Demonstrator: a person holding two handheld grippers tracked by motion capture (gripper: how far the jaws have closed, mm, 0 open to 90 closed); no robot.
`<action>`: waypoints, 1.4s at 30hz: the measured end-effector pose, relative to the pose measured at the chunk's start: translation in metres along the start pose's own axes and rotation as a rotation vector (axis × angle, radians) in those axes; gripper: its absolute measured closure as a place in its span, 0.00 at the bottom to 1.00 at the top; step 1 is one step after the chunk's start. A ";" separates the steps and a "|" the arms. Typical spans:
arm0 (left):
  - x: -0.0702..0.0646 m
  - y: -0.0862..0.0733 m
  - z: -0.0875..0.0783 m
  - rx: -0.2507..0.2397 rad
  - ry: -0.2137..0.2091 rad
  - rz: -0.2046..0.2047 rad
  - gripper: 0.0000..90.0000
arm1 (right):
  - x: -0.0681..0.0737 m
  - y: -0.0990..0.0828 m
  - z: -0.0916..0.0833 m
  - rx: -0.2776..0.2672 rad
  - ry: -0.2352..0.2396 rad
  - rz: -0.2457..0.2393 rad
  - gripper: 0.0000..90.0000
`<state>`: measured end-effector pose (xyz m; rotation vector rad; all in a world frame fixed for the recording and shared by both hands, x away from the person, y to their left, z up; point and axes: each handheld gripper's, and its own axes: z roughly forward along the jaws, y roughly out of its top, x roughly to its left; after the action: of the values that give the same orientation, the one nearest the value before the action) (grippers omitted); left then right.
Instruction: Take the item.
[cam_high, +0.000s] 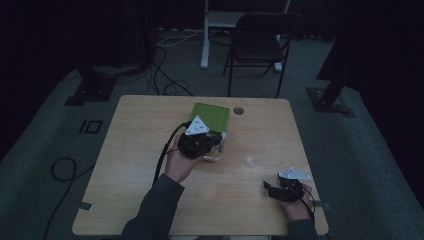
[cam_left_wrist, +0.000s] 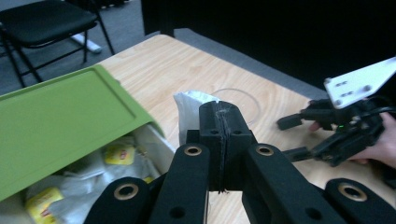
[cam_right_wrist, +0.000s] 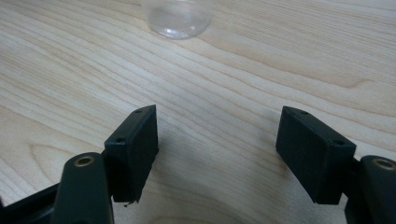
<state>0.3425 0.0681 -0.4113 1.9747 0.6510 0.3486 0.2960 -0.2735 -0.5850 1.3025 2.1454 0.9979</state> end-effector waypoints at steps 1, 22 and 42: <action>-0.001 0.000 0.000 0.000 -0.005 0.003 1.00 | 0.000 0.000 0.000 0.000 0.000 0.000 0.33; -0.009 0.012 0.013 -0.005 -0.087 0.012 1.00 | 0.000 0.000 0.000 0.000 0.001 -0.001 0.33; -0.015 0.023 0.031 0.000 -0.120 0.030 1.00 | 0.000 0.000 0.000 0.000 0.001 -0.001 0.33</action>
<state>0.3527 0.0288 -0.4051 1.9903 0.5454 0.2465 0.2962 -0.2735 -0.5850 1.3006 2.1467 0.9982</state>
